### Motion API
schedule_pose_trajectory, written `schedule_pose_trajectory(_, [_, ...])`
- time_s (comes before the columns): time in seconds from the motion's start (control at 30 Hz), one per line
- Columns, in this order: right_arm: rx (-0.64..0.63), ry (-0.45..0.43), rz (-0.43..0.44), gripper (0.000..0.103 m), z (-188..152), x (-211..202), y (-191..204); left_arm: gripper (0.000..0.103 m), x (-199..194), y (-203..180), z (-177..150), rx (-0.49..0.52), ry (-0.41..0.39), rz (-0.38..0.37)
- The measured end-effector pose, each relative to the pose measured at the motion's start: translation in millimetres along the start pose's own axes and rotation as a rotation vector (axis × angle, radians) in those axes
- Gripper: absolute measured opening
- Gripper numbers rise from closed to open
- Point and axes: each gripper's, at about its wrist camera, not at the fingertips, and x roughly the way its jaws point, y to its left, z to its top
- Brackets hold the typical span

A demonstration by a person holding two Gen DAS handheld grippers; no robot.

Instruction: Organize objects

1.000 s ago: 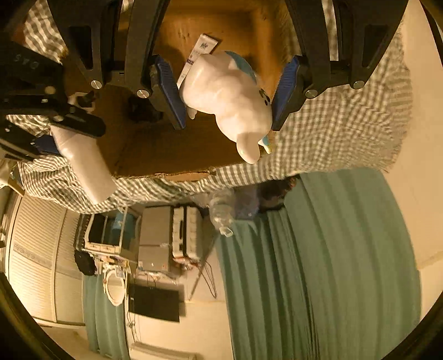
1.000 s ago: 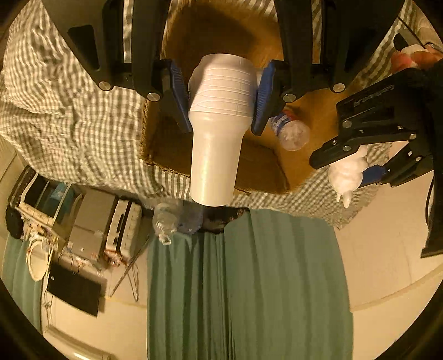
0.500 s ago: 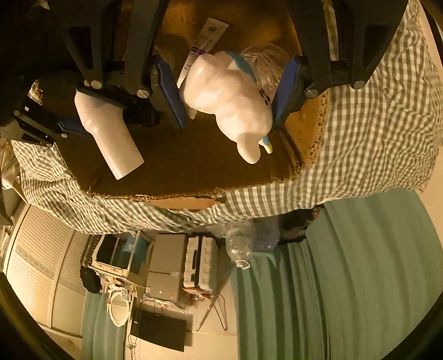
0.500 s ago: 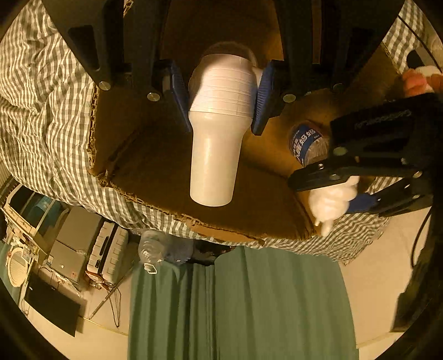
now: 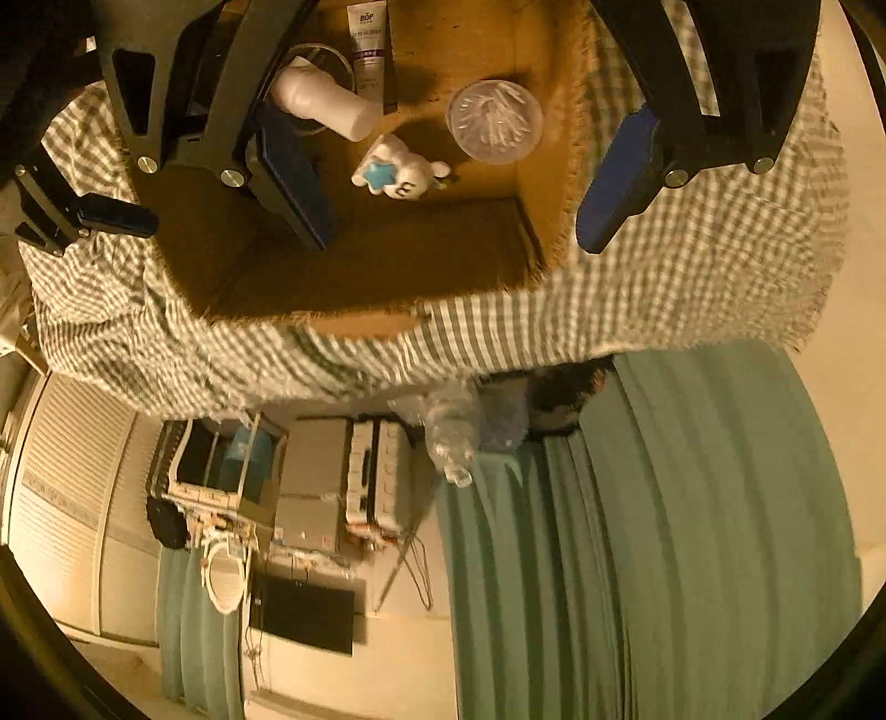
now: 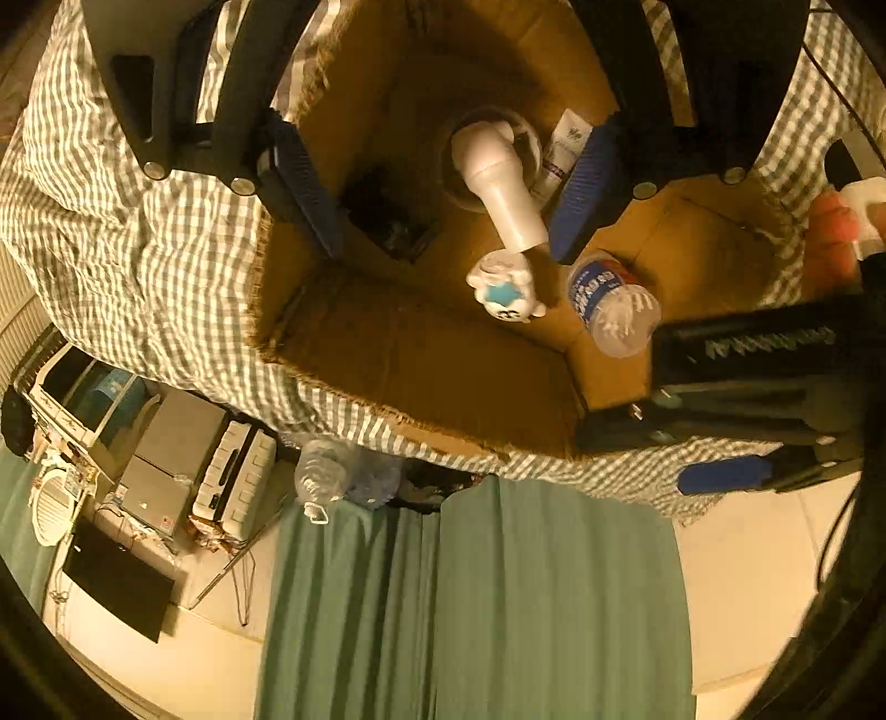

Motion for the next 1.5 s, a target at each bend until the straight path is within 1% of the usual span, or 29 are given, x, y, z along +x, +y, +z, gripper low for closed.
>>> schedule_pose_trajectory(0.07, [0.017,-0.025,-0.008,0.088,1,-17,0,0.095,-21,1,6,-0.006,-0.030,0.012])
schedule_pose_trajectory(0.13, [0.038,-0.060,-0.015,0.091,1,-40,2,0.096,-47,2,12,-0.017,-0.062,0.013])
schedule_pose_trajectory(0.3, [0.068,-0.144,-0.057,0.095,2,-101,9,0.098,-101,1,21,-0.018,-0.130,0.030])
schedule_pose_trajectory(0.43, [0.087,-0.233,-0.094,0.100,0,-149,16,0.099,-147,-1,22,-0.013,-0.199,0.070])
schedule_pose_trajectory(0.53, [0.104,-0.273,-0.112,0.101,-2,-179,18,0.101,-175,-1,19,-0.027,-0.233,0.101])
schedule_pose_trajectory(0.67, [0.117,-0.316,-0.144,0.102,-11,-214,22,0.102,-210,3,11,-0.042,-0.267,0.099])
schedule_pose_trajectory(0.8, [0.157,-0.384,-0.140,0.102,-29,-247,23,0.102,-238,4,-4,-0.058,-0.297,0.112])
schedule_pose_trajectory(0.9, [0.162,-0.407,-0.159,0.102,-40,-261,29,0.102,-250,-2,-20,-0.057,-0.303,0.110])
schedule_pose_trajectory(0.97, [0.153,-0.434,-0.174,0.102,-49,-270,36,0.103,-258,-6,-34,-0.047,-0.323,0.117])
schedule_pose_trajectory(1.07, [0.147,-0.456,-0.191,0.102,-63,-279,44,0.103,-265,-12,-55,-0.042,-0.326,0.134])
schedule_pose_trajectory(1.13, [0.173,-0.467,-0.178,0.102,-72,-285,46,0.103,-270,-12,-69,-0.061,-0.330,0.140])
schedule_pose_trajectory(1.2, [0.201,-0.502,-0.167,0.102,-84,-290,47,0.103,-273,-11,-82,-0.084,-0.340,0.130])
schedule_pose_trajectory(1.27, [0.218,-0.528,-0.181,0.102,-96,-293,47,0.103,-276,-11,-94,-0.103,-0.354,0.134])
schedule_pose_trajectory(1.37, [0.215,-0.552,-0.196,0.103,-111,-291,47,0.103,-275,-14,-107,-0.114,-0.368,0.164])
schedule_pose_trajectory(1.5, [0.234,-0.564,-0.195,0.103,-125,-281,41,0.103,-261,-19,-118,-0.120,-0.345,0.197])
